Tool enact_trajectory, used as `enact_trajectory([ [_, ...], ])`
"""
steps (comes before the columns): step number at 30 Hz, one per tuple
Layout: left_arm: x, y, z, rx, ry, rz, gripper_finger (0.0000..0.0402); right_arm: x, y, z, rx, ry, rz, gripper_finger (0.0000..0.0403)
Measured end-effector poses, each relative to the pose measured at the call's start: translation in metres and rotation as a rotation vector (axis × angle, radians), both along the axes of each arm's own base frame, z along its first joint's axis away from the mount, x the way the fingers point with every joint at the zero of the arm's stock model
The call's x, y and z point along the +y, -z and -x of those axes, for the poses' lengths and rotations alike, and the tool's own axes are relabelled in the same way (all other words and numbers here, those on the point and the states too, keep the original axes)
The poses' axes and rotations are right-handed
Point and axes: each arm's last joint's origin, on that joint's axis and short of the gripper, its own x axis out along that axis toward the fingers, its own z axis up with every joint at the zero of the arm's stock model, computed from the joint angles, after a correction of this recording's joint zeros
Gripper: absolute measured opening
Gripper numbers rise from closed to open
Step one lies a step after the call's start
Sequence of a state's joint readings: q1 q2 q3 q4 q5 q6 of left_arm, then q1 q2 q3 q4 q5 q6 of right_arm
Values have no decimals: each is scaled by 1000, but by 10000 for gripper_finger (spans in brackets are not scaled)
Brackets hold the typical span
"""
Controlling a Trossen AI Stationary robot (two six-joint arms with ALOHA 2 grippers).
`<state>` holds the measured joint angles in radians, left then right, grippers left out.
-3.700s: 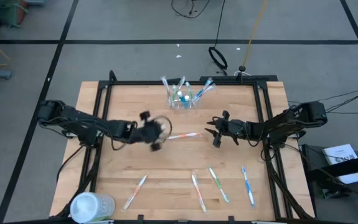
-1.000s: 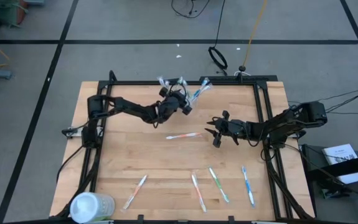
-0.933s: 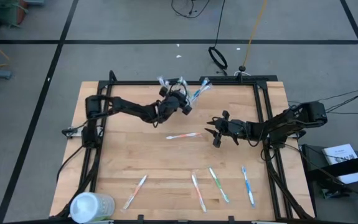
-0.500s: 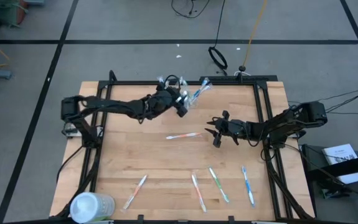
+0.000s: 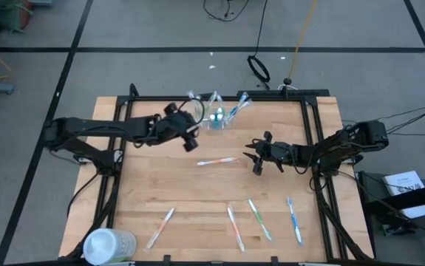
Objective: Pick & Place toothbrushing station
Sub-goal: Put the orange toothbrush into the transparent organizer
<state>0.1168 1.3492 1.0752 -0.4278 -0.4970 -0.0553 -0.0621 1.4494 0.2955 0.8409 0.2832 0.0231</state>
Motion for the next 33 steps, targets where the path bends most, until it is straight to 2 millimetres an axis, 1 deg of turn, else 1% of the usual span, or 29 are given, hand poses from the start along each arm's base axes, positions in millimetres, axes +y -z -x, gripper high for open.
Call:
enact_trajectory([
  [5,-8,-9,20,8,-32,59,211,3,-1,-1,-23,-11,-44,141],
  [7,-10,-10,22,2,-32,69,211,3,-4,-2,-31,-19,-52,141],
  [9,-13,-8,24,26,-34,82,212,3,-10,-5,-53,-10,-78,141],
  [11,-15,-6,24,41,-29,86,212,7,-21,-10,-61,-40,-96,141],
  [14,-18,-4,24,67,-23,89,212,20,-41,-18,-37,-110,-77,141],
  [17,-20,-2,24,73,-21,95,212,40,-67,-29,-41,-185,-58,133],
  [19,-20,-3,24,67,-22,97,212,59,-81,-36,-31,-269,-75,124],
  [22,-21,-3,24,59,-31,107,212,88,-101,-40,59,-363,-123,114],
  [25,-21,-3,24,53,-33,108,212,108,-111,-33,222,-363,-214,110],
  [28,-21,-3,24,47,-40,115,212,120,-111,-16,419,-236,-380,115],
  [30,-21,-3,24,43,-45,119,212,125,-106,-3,541,-127,-511,121],
  [33,-21,-3,24,44,-43,118,212,131,-95,20,771,69,-772,128],
])
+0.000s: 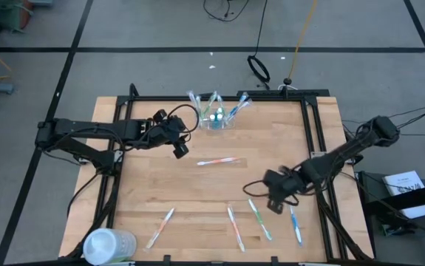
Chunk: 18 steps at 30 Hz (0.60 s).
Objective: Pick & Place toothbrushing station
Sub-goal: Put the orange toothbrush into the transparent organizer
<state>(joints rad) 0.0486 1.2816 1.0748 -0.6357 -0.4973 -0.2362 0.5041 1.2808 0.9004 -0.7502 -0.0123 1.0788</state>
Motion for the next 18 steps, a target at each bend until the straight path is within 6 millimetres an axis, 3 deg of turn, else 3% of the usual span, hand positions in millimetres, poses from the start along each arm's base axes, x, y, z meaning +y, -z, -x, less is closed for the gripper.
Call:
enact_trajectory([
  [3,0,0,0,3,4,-3,212,10,11,18,228,187,-150,129],
  [7,0,0,0,8,9,-9,212,24,27,35,345,339,-221,130],
  [13,0,0,0,29,37,-33,212,26,52,58,444,456,-182,130],
  [18,0,0,0,30,37,-33,212,23,68,61,384,463,-179,130],
])
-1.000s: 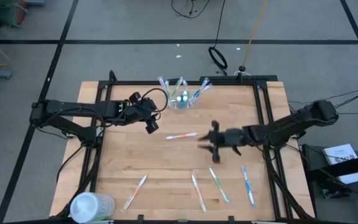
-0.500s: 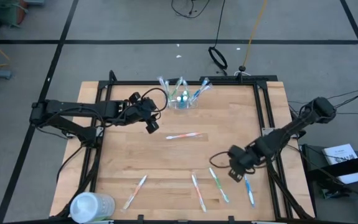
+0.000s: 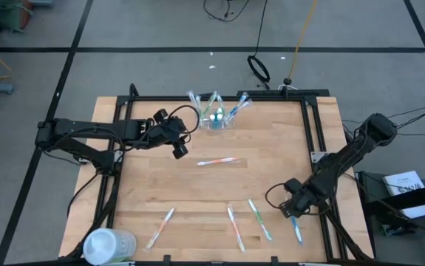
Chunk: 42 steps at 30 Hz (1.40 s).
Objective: Pick & Place toothbrushing station
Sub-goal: Put the orange toothbrush into the transparent organizer
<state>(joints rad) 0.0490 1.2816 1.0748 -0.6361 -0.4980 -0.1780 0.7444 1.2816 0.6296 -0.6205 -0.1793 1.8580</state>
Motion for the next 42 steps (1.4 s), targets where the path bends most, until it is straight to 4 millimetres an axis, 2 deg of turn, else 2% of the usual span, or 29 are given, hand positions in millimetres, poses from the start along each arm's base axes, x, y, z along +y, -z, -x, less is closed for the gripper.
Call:
enact_trajectory([
  [8,0,0,0,0,0,0,212,-6,18,7,-17,-5,-21,115],
  [17,0,0,0,-2,-3,2,212,-8,20,9,-33,-112,-1,8],
  [23,0,0,0,-4,-5,4,212,-7,12,5,-110,-160,16,4],
  [32,0,0,0,-5,-5,5,212,-10,-16,-6,-477,-174,149,1],
  [37,0,0,0,-6,-6,6,212,-15,-25,-5,-561,-204,186,0],
  [42,0,0,0,-15,-13,21,212,-22,-29,-12,-656,-330,300,0],
])
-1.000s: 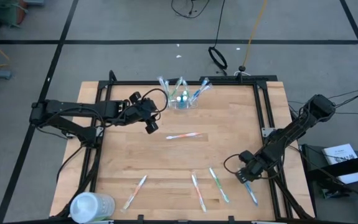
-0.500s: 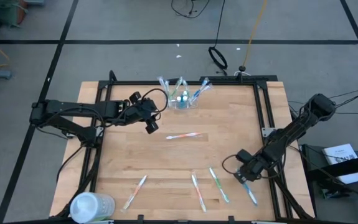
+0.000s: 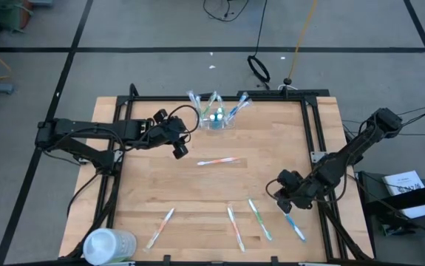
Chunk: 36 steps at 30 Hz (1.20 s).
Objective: Pick & Place toothbrushing station
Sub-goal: Put the orange toothbrush into the transparent organizer
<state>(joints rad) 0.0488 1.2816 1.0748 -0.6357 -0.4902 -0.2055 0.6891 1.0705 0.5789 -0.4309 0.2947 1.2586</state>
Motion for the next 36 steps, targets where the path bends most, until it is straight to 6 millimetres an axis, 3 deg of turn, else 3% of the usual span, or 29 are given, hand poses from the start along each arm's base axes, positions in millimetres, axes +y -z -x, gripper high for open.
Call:
enact_trajectory([
  [8,0,0,0,-20,-26,24,212,-4,-8,-21,-163,-116,61,13],
  [17,0,0,0,-20,-27,27,212,-7,3,-28,-123,-203,157,100],
  [21,0,0,0,-19,-27,27,212,-7,6,-33,-152,-217,257,131],
  [25,0,0,0,-17,-17,38,212,-4,6,-41,-222,-341,413,146],
  [27,-1,1,0,-17,-8,48,212,-6,5,-48,-271,-398,486,150],
  [30,-3,1,0,-9,24,72,212,-14,3,-66,-358,-351,558,150],
  [36,-8,-4,13,28,52,71,212,-46,6,-106,-513,-375,674,144],
])
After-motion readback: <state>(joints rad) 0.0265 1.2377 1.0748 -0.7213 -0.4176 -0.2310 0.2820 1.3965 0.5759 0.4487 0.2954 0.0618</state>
